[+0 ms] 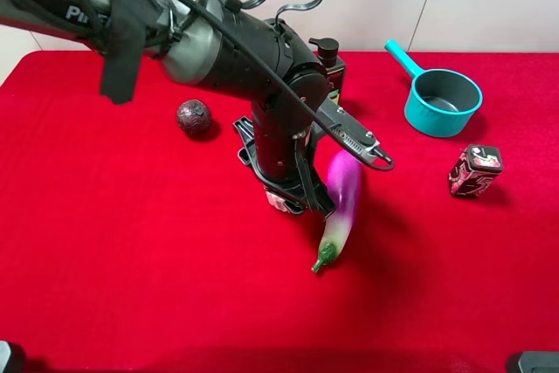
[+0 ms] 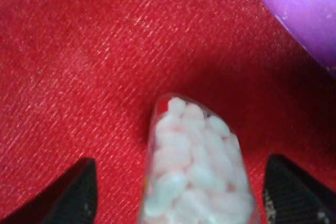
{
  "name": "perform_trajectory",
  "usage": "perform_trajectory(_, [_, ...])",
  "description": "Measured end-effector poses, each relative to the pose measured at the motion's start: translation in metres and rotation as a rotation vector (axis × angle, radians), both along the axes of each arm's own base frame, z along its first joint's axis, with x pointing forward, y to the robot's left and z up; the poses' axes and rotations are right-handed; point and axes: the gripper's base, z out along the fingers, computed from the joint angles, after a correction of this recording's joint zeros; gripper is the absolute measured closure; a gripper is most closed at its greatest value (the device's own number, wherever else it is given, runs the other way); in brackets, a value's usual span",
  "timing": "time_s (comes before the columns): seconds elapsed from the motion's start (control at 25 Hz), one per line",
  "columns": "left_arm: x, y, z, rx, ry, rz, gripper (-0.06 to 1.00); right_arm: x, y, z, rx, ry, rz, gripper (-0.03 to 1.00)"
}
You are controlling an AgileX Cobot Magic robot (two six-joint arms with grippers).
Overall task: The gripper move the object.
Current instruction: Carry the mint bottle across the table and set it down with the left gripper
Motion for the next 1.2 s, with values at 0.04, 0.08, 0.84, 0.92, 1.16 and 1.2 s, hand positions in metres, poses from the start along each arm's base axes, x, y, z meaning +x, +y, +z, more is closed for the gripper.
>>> perform_trajectory(0.04, [0.000, 0.000, 0.000, 0.000, 0.000, 0.000, 0.27, 0.000, 0.000, 0.000, 0.000, 0.000, 0.000, 0.27])
perform_trajectory(0.08, [0.000, 0.000, 0.000, 0.000, 0.000, 0.000, 0.27, 0.000, 0.000, 0.000, 0.000, 0.000, 0.000, 0.27])
perform_trajectory(0.84, [-0.005, 0.010, 0.041, 0.037, 0.006, 0.026, 0.27, 0.000, 0.000, 0.000, -0.001, 0.000, 0.000, 0.27])
perform_trajectory(0.92, [-0.006, 0.011, 0.051, 0.025, 0.000, 0.029, 0.27, 0.000, 0.000, 0.000, -0.001, 0.000, 0.000, 0.27])
perform_trajectory(1.16, [-0.012, 0.015, 0.080, -0.041, -0.004, 0.051, 0.27, 0.000, 0.000, 0.000, -0.001, 0.000, 0.000, 0.27])
perform_trajectory(1.2, [-0.013, 0.016, 0.085, -0.053, -0.003, 0.055, 0.27, 0.000, 0.000, 0.000, -0.001, 0.000, 0.000, 0.27])
